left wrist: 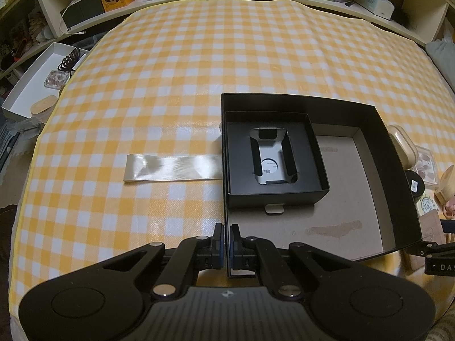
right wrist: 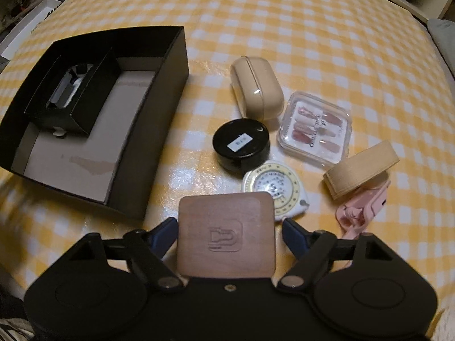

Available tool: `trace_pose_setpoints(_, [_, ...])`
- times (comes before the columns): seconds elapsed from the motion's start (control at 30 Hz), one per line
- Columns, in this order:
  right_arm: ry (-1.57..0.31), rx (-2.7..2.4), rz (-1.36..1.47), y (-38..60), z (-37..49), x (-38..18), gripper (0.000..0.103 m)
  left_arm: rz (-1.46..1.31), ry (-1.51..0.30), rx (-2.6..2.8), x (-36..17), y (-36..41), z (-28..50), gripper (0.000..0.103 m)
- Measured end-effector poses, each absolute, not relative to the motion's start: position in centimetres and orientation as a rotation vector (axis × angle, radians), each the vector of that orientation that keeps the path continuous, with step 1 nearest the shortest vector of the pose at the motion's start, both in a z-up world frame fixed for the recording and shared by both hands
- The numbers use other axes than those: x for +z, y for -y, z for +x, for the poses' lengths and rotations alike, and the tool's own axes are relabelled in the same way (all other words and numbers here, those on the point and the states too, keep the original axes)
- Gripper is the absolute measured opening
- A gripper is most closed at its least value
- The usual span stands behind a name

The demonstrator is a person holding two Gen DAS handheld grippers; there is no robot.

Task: Organize rigid objects
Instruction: 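Grasp the wooden square coaster with the right gripper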

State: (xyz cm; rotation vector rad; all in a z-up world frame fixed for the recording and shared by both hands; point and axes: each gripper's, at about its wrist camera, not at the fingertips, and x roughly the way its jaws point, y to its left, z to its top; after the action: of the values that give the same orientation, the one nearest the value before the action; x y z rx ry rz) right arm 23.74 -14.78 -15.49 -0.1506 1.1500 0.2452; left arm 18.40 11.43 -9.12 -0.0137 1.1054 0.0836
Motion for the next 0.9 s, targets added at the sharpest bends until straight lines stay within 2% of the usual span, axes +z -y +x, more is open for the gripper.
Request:
trace_pose_setpoints(0.03, [-1.143,0.238,-0.155,14.8,23.6,-15.4,0.066,-0.013,-1.106,0.083,-9.1,-11.5,18.3,0.004])
trace_pose_setpoints(0.07, [-1.131,0.235,-0.155,14.8,23.6,-15.1,0.064,-0.011,-1.105,0.084,-9.1,-11.4,18.4,0.004])
trace_pose_setpoints(0.13, [-1.117,0.228,-0.126,15.4,23.6,-14.4,0.051,-0.012,-1.105,0.084,-9.1,-11.3,18.5,0.004])
trace_pose_setpoints(0.2, [-1.131,0.227,-0.069,16.1,24.0,-14.1,0.051,-0.011,-1.107,0.084,-9.1,-11.4,18.5,0.004])
trace_pose_setpoints(0.3, [-1.154,0.214,-0.06,16.3,24.0,-14.5,0.053,-0.01,-1.108,0.085,-9.2,-11.3,18.6,0.004])
trace_pose_setpoints(0.37, [-1.153,0.215,-0.063,16.2,23.9,-14.5,0.063,-0.01,-1.108,0.085,-9.3,-11.4,18.5,0.004])
trace_pose_setpoints(0.4, [-1.135,0.213,-0.072,16.0,23.7,-14.3,0.075,-0.01,-1.109,0.084,-9.3,-11.4,18.6,0.004])
trace_pose_setpoints(0.47, [-1.099,0.213,-0.1,15.7,23.4,-13.8,0.084,-0.007,-1.109,0.085,-9.3,-11.4,18.5,0.004])
trace_pose_setpoints(0.53, [-1.092,0.23,-0.12,15.2,23.1,-13.7,0.087,-0.007,-1.11,0.085,-9.3,-11.5,18.4,0.004])
trace_pose_setpoints(0.8, [-1.154,0.221,-0.211,13.6,22.9,-16.1,0.088,-0.005,-1.111,0.085,-9.4,-11.4,18.5,0.004])
trace_pose_setpoints(0.9, [-1.154,0.214,-0.234,13.5,23.0,-16.2,0.076,-0.004,-1.111,0.085,-9.4,-11.4,18.5,0.004])
